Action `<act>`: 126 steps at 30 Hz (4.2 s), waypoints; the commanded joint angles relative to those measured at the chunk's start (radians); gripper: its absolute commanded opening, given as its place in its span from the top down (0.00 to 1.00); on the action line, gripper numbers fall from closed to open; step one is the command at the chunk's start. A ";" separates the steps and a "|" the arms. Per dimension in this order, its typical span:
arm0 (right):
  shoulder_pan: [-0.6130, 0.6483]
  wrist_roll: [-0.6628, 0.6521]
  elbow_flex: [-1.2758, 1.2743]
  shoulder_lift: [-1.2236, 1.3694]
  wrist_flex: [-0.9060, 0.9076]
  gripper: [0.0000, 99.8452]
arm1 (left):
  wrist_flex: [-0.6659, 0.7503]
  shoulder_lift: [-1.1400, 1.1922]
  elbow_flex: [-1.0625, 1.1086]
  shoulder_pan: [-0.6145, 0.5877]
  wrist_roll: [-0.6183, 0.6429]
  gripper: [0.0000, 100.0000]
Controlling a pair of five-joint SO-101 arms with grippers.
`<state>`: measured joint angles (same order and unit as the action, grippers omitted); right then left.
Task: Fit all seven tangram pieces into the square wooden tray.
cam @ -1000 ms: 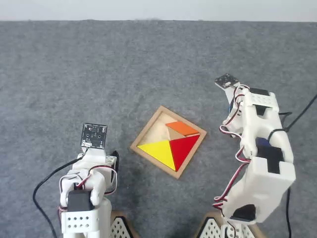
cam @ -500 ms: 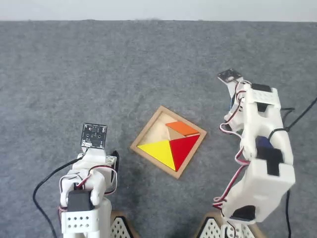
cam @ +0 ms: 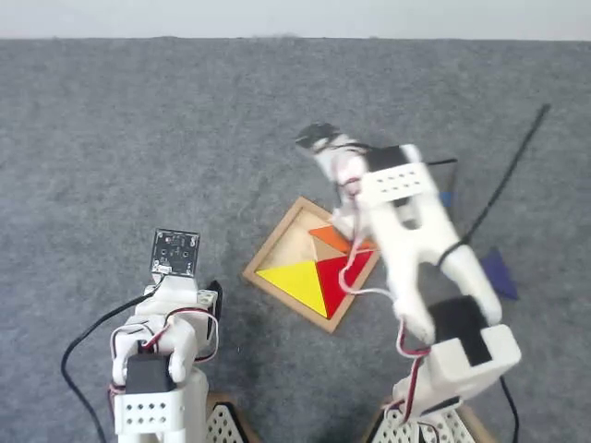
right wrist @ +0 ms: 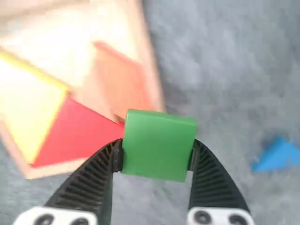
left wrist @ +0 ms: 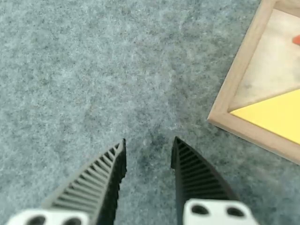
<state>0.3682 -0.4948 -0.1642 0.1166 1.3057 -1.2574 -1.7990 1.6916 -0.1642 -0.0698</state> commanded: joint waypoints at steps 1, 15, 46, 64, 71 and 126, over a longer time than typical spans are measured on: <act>0.120 0.080 0.189 0.010 0.044 0.92 | -0.009 -0.028 -0.008 0.002 -0.006 0.85; 0.312 0.252 0.482 0.334 0.171 0.92 | -0.009 -0.028 -0.008 0.002 -0.006 0.85; 0.325 0.974 0.485 0.386 0.110 0.91 | -0.009 -0.028 -0.008 0.002 -0.006 0.85; 0.369 0.942 0.483 0.387 0.110 0.81 | -0.009 -0.028 -0.008 0.002 -0.006 0.85; 0.369 0.965 0.483 0.387 0.110 0.81 | -0.009 -0.028 -0.008 0.002 -0.006 0.85; 0.361 0.566 -0.184 -0.188 -0.467 0.99 | -0.009 -0.028 -0.008 0.002 -0.006 0.85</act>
<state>0.6429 0.2002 -0.1488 0.0077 1.1078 -1.2574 -1.7990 1.6916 -0.1642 -0.0698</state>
